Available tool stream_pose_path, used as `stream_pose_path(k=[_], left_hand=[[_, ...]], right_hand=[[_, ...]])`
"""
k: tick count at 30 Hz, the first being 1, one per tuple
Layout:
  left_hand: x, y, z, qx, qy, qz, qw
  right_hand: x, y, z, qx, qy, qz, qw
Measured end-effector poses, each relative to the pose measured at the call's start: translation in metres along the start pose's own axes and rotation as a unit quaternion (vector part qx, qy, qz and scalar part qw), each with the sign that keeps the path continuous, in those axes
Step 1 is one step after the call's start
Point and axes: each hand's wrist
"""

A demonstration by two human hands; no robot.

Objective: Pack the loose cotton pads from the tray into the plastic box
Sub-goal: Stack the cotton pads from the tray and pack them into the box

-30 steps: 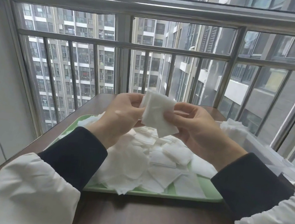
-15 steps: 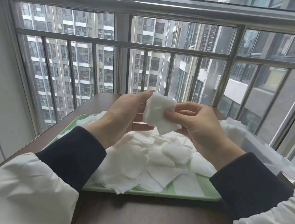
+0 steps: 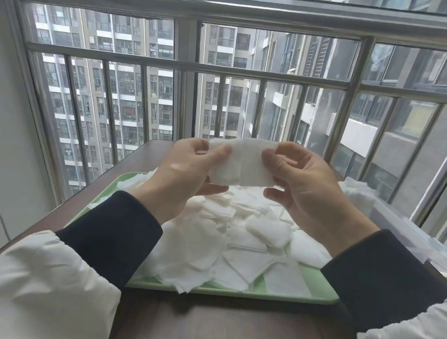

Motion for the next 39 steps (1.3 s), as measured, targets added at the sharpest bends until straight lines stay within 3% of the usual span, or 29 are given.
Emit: stream_pose_path(k=[12, 19, 25, 30, 33, 37, 39], left_hand=[[-0.005, 0.003, -0.008, 0.005, 0.088, -0.009, 0.996], [-0.01, -0.007, -0.008, -0.037, 0.112, 0.032, 0.993], [-0.024, -0.015, 0.001, 0.053, 0.11, -0.014, 0.992], [-0.03, -0.027, 0.035, 0.033, 0.008, -0.037, 0.999], [-0.03, -0.036, 0.06, -0.003, -0.065, -0.033, 0.997], [-0.03, -0.032, 0.076, -0.056, -0.091, 0.001, 0.994], [-0.03, -0.028, 0.079, -0.077, -0.084, 0.005, 0.994]], right_hand=[[0.002, -0.01, -0.007, -0.068, -0.045, 0.019, 0.996], [0.003, -0.012, -0.011, -0.117, -0.081, 0.046, 0.989], [-0.002, -0.012, -0.019, -0.224, -0.081, 0.092, 0.967], [-0.002, -0.011, -0.016, -0.387, -0.05, 0.115, 0.914], [-0.004, -0.002, -0.022, -0.46, 0.06, 0.163, 0.871], [0.0, -0.003, -0.048, -0.598, 0.169, 0.207, 0.756], [0.003, -0.005, -0.063, -0.628, 0.188, 0.224, 0.721]])
Point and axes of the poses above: each hand's wrist, its own x-axis towards the middle knuckle, its own z-axis out of the back of the hand, y = z × x, and after that the axes turned 8 degrees about -x, right-handed
